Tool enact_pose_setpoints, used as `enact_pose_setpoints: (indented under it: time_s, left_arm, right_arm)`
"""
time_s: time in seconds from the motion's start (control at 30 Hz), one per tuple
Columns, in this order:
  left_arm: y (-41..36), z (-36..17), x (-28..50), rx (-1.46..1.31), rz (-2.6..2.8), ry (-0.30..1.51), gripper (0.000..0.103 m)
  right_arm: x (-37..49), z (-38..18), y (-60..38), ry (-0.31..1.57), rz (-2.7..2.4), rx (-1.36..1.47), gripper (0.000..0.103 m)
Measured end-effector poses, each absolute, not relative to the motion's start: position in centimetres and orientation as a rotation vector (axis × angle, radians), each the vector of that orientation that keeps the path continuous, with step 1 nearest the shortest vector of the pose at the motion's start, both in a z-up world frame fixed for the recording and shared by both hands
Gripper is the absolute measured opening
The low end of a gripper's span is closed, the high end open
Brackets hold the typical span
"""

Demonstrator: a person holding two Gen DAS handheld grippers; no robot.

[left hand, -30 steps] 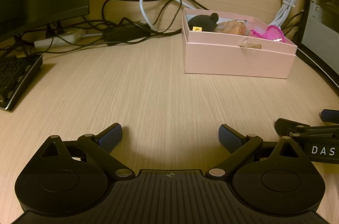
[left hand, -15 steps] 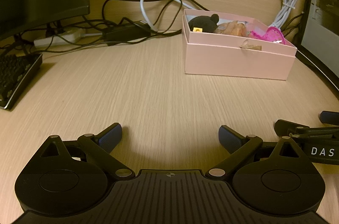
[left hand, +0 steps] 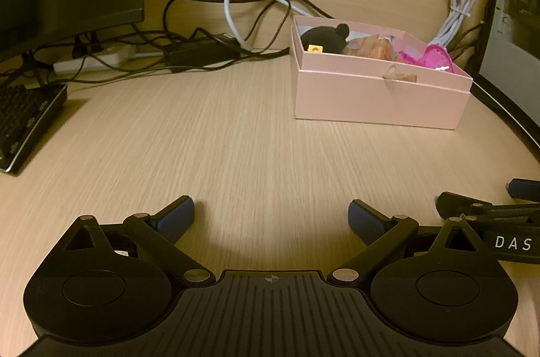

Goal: Organize objects

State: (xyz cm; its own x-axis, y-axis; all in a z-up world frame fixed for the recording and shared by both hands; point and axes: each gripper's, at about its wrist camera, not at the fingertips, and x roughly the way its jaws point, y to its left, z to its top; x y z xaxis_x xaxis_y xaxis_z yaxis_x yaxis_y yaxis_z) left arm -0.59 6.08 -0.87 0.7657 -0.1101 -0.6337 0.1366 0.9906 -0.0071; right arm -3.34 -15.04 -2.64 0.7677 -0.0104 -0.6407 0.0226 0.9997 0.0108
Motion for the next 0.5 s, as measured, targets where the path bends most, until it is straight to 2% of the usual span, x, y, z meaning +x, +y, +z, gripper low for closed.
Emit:
enact_pose_setpoints:
  time_s: [0.5]
  left_arm:
    - [5.9,-0.88,-0.67,0.06,-0.121,0.689,0.101]
  right_arm:
    - [-3.34,-2.64,-15.04,0.695,-0.018,0.018,0.103]
